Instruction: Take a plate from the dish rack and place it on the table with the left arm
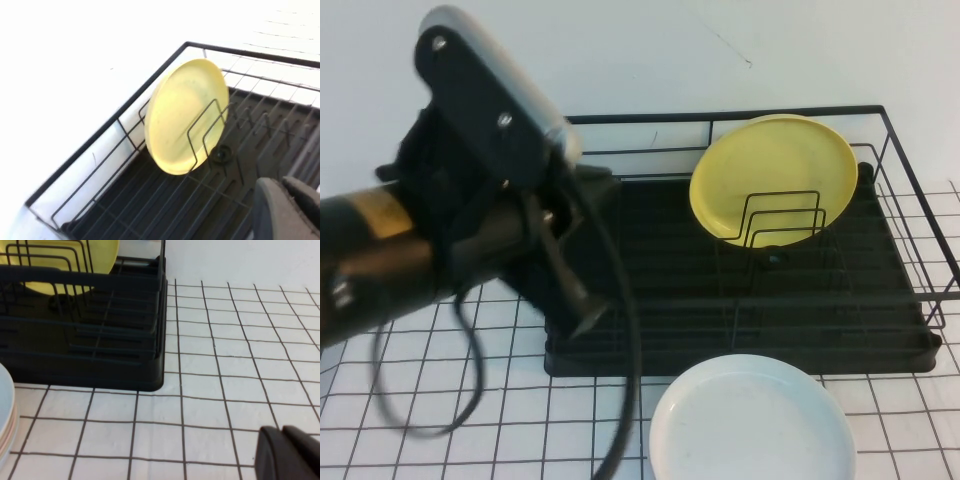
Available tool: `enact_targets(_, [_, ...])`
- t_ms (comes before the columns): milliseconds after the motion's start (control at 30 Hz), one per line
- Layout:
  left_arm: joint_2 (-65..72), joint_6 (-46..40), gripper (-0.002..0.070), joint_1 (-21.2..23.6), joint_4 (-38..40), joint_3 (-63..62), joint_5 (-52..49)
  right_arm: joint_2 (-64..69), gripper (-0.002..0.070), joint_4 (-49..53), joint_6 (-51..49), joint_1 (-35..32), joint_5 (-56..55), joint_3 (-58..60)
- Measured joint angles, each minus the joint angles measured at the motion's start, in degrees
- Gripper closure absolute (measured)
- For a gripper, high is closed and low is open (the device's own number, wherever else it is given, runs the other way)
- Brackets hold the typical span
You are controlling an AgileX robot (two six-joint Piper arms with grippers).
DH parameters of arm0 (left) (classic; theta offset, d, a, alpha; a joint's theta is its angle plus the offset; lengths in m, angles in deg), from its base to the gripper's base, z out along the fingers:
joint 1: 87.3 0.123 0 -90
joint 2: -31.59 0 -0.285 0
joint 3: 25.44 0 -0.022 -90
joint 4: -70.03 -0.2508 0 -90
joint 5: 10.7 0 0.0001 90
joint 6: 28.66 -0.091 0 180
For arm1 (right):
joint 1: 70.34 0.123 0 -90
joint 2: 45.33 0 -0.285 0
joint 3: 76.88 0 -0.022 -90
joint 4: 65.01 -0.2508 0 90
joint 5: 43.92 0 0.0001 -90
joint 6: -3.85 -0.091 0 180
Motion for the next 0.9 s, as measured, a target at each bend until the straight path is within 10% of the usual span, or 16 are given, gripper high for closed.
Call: enact_targets(900, [-61.3, 2.9, 0.0678, 31.8, 11.8, 52.0, 1.4, 0.0, 0.0678, 0.0, 0.0, 0.0, 0.0, 0.0])
